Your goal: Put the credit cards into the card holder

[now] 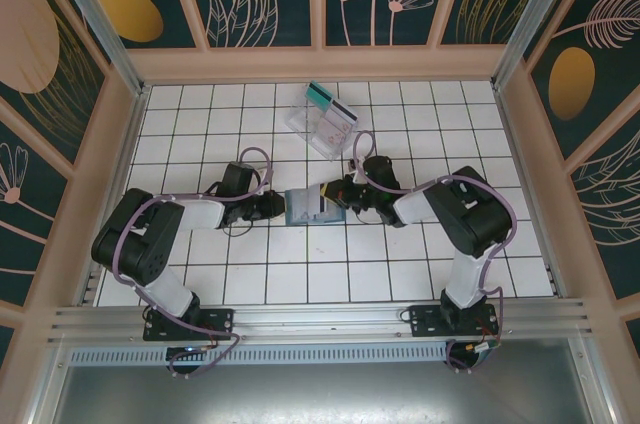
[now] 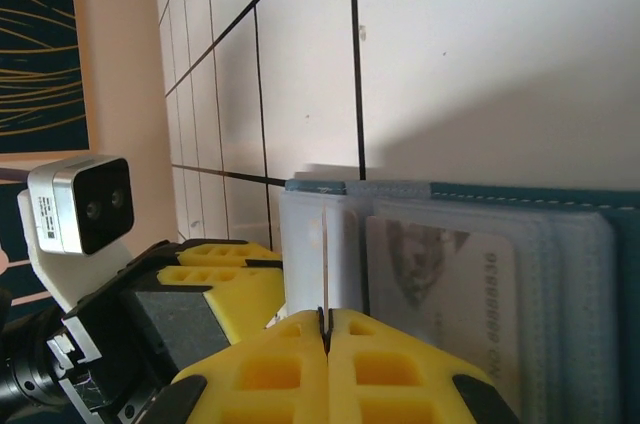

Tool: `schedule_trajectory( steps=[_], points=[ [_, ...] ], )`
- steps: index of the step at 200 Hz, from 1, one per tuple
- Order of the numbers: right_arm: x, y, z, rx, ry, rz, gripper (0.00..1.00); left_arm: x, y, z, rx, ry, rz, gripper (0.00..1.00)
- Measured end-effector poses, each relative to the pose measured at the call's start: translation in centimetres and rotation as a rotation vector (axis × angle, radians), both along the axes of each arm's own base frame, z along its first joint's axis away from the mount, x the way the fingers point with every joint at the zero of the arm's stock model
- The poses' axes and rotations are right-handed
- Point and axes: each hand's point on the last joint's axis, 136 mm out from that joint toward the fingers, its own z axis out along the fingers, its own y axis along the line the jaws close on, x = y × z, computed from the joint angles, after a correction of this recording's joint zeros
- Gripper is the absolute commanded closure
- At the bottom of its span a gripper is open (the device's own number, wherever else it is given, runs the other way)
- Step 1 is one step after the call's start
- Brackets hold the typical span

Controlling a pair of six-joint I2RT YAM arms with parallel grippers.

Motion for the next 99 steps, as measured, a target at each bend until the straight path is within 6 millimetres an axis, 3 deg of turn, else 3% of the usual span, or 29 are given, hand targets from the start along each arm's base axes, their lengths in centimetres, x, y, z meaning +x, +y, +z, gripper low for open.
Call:
schedule_trajectory(
  steps=[99],
  points=[
    [-0.47, -0.56, -0.69, -0.053, -0.023, 0.036, 1.00, 0.01, 0.00, 0.00, -0.003, 0.005, 0.006, 0.85]
  ],
)
